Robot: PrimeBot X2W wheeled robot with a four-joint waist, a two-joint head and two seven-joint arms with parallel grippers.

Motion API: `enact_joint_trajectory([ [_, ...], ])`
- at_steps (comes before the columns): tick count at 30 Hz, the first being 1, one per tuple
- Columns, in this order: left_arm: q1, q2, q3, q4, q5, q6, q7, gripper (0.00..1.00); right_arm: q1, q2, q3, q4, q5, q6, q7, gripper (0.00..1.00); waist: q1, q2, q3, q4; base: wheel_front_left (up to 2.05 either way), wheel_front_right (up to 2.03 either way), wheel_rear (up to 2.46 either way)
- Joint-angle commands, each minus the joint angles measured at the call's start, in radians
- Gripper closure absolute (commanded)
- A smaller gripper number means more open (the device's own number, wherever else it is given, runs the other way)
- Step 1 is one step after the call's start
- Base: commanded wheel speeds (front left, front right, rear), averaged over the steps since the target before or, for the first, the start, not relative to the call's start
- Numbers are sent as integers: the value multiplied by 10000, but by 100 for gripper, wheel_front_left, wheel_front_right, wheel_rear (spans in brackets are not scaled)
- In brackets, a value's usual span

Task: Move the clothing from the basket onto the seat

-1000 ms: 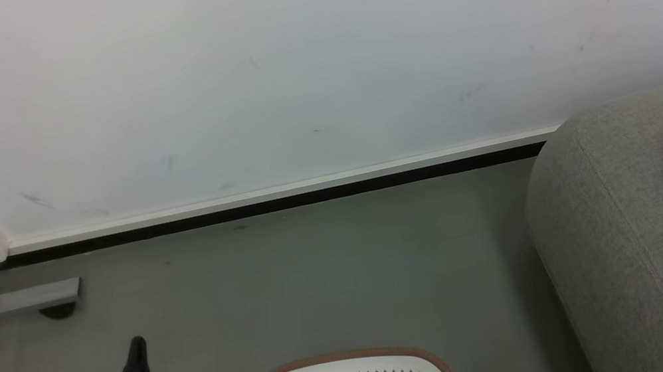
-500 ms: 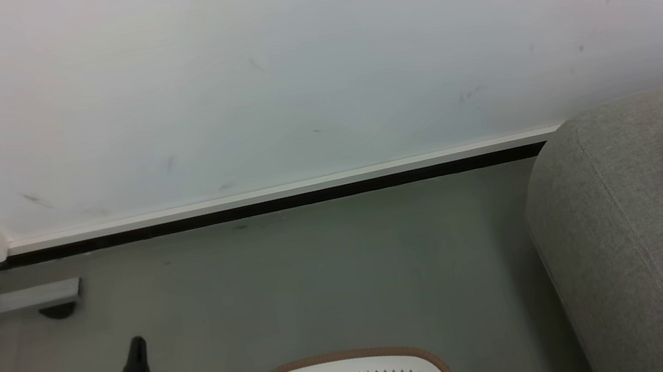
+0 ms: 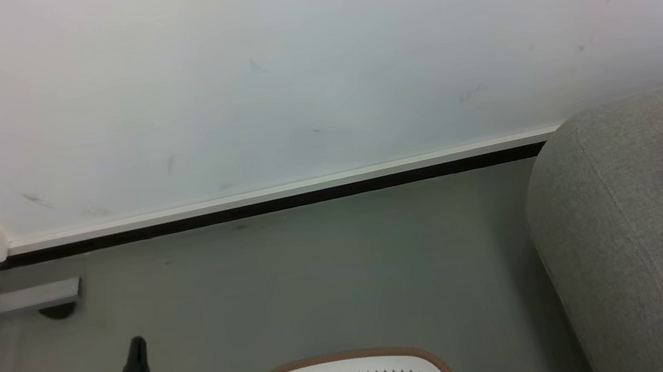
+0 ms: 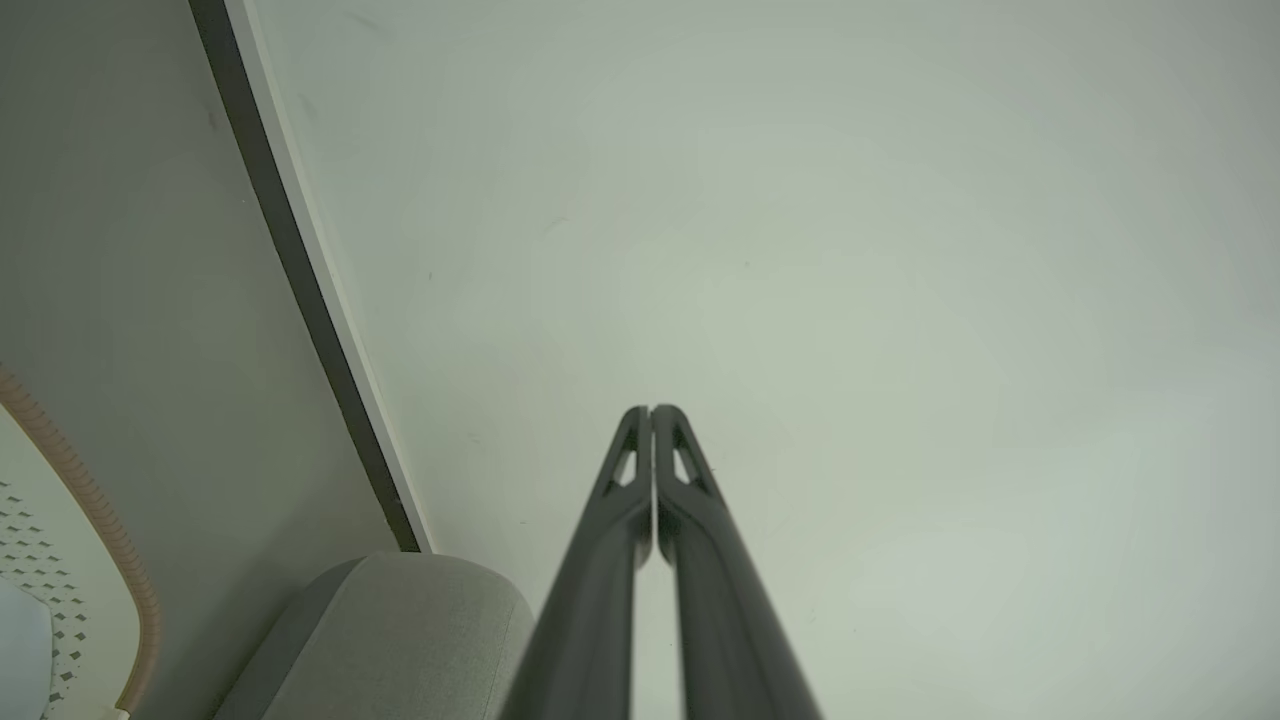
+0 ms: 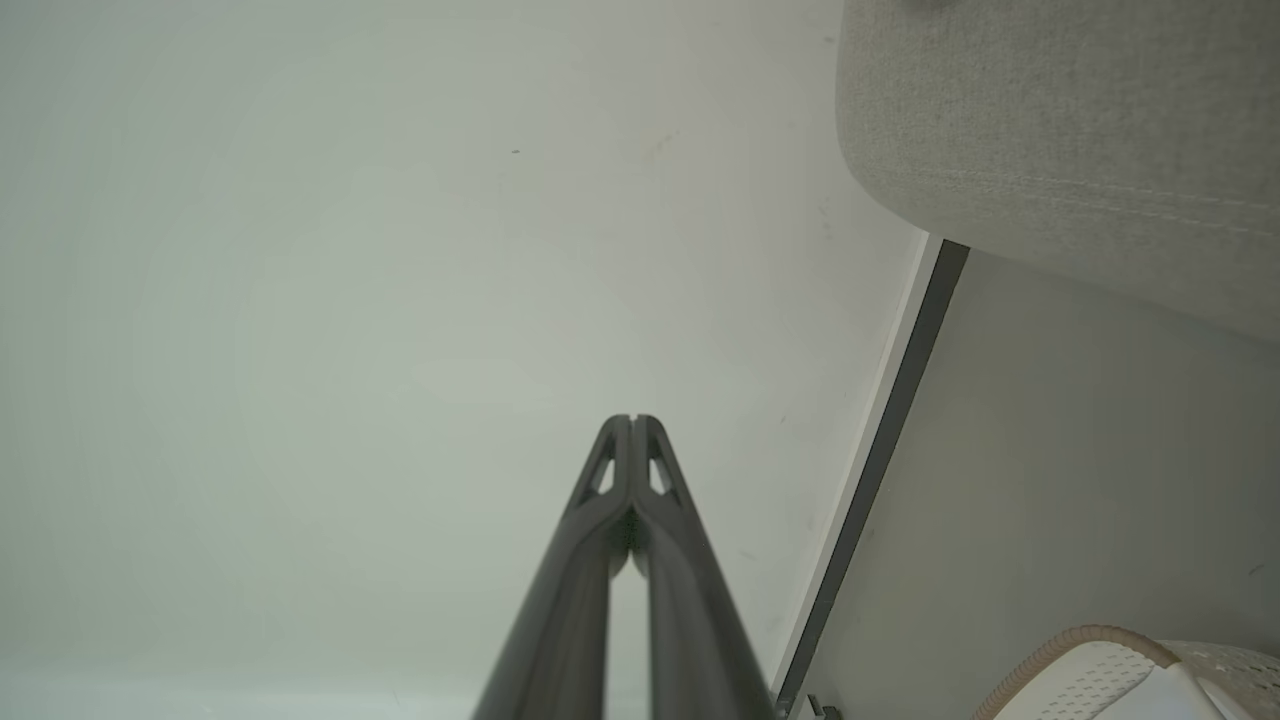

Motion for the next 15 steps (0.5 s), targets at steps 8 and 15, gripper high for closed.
enact_joint_trajectory([
  [8, -86, 22, 13, -6, -145, -13, 31, 100, -126, 8, -48, 23, -74, -21, 29, 100, -1, 0, 0, 0, 0, 0, 0],
  [15, -86, 22, 13, -6, -145, -13, 31, 100, -127, 9, -50, 23, -77, -21, 32, 100, -1, 0, 0, 0, 0, 0, 0],
])
